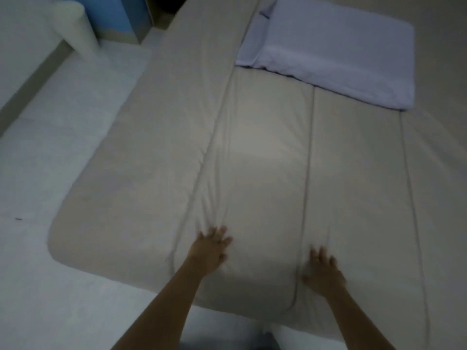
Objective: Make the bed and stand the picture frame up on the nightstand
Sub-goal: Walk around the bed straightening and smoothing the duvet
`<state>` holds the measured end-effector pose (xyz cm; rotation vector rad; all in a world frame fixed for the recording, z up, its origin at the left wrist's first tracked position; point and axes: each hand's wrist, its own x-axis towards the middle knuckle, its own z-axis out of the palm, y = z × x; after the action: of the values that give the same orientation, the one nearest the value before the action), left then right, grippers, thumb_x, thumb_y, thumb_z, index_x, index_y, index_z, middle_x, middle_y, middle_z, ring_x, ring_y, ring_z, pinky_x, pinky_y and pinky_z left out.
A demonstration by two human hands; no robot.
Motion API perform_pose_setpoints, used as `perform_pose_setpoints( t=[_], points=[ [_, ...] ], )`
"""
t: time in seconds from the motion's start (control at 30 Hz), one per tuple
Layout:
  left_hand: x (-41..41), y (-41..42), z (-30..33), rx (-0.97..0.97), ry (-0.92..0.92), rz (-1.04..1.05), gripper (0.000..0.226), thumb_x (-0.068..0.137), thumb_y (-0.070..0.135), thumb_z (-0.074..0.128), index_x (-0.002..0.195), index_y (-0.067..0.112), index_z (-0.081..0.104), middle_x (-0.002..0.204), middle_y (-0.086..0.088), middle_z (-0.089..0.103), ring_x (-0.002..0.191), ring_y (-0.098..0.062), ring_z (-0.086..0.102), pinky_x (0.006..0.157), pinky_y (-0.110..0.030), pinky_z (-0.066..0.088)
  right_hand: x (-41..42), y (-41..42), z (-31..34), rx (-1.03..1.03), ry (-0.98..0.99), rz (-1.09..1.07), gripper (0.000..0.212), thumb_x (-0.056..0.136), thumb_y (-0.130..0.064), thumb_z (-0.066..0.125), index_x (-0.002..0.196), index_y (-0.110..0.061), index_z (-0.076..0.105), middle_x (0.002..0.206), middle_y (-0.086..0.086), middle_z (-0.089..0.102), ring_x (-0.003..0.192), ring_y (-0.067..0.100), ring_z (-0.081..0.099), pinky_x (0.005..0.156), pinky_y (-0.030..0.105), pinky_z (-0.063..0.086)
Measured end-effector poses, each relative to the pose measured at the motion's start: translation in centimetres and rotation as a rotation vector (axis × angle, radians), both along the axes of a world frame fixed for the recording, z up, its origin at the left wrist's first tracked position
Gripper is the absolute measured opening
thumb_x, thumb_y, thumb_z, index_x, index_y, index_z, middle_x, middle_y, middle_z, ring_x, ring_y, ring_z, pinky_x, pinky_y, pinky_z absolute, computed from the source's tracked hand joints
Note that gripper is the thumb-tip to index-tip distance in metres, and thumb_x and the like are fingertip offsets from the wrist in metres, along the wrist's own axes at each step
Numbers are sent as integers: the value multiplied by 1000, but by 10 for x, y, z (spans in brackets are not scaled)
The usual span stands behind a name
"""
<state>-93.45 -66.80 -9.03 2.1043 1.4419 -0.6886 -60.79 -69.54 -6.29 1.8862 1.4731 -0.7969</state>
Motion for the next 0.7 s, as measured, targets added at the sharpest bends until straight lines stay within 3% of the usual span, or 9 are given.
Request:
perform_pose_setpoints(
  t=[0.07,0.1,0.17,0.23,0.3,0.47,0.7],
  points=[
    [-21,5,26,8,-97,-59,49,81,43,39,106,24,75,109,-8,75,91,-24,75,70,-33,60,-18,13,26,-2,-11,-111,91,81,-78,30,153,-24,12,161,4,8,147,32,13,116,47,25],
    [-34,8,48,6,-109,-65,48,86,40,37,116,21,70,114,-9,72,99,-26,72,81,-33,57,-32,16,38,8,-19,-175,95,78,-82,26,152,-24,15,161,5,11,147,31,14,117,47,22],
    [-73,5,73,29,-83,-56,51,98,34,36,144,14,41,144,-15,46,135,-31,45,110,-39,36,-70,16,60,64,-22,-256,79,90,-65,36,152,-20,16,161,6,10,147,32,13,118,47,19],
    [-118,-2,97,-15,-14,-117,55,101,34,34,151,12,25,157,-15,25,146,-33,23,118,-42,20,-119,8,83,89,-19,-275,71,95,-53,37,153,-18,14,162,5,7,148,30,11,118,47,17],
    [-167,4,114,7,25,-188,56,103,36,32,152,12,22,161,-14,18,149,-33,15,120,-46,14,-172,-4,93,103,30,-302,69,97,-51,35,153,-18,12,162,6,4,149,29,9,119,46,15],
    [-266,50,134,33,125,-264,55,103,35,32,152,13,24,161,-13,17,149,-33,16,118,-48,18,-285,-32,95,28,101,-364,69,97,-52,32,153,-19,10,162,4,4,149,27,8,120,45,13],
    [-317,131,146,77,153,-347,52,103,32,31,152,14,24,159,-11,23,147,-30,22,117,-46,24,-392,13,96,6,195,-356,72,97,-51,32,154,-16,7,162,7,6,149,29,8,120,46,11]
  ],
)
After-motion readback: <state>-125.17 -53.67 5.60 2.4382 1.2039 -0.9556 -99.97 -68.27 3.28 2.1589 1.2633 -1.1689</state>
